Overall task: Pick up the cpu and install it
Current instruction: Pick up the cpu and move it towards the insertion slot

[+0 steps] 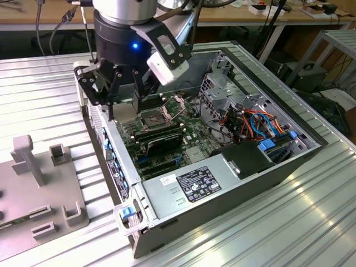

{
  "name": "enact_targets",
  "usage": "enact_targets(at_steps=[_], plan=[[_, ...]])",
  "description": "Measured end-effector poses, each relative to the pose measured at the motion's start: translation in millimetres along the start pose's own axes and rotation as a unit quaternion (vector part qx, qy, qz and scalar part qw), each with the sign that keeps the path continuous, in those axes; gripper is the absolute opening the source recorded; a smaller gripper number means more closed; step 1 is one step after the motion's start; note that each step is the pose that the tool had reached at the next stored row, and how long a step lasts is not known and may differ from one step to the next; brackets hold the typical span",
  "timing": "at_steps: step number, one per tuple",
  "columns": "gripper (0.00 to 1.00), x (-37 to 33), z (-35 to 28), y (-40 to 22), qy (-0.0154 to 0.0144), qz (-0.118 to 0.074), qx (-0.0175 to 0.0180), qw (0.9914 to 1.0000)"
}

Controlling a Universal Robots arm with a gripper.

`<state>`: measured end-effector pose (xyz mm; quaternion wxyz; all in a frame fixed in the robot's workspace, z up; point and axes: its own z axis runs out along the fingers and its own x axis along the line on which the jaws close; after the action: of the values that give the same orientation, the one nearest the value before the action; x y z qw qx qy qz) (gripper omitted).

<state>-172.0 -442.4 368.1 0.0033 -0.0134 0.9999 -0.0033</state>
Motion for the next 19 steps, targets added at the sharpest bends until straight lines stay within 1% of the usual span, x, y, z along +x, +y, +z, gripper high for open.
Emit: enact_targets(at_steps=[2,4,5,13,15,19], plan=[[0.55,-12.2,0.2,-0.3,0.0000,0.000,0.0000,1.00000],[0.55,-18.0,0.3,-0.5,0.0000,0.000,0.0000,1.00000],[0.55,-22.9,0.4,-0.6,0.0000,0.000,-0.0001,1.00000],[0.55,-48.4,0.9,-1.3,0.0000,0.000,0.0000,1.00000],[0.55,-56.9,1.1,-1.5,0.0000,0.000,0.0000,1.00000],[0.55,-68.7,1.3,-1.8,0.0000,0.000,0.0000,1.00000]])
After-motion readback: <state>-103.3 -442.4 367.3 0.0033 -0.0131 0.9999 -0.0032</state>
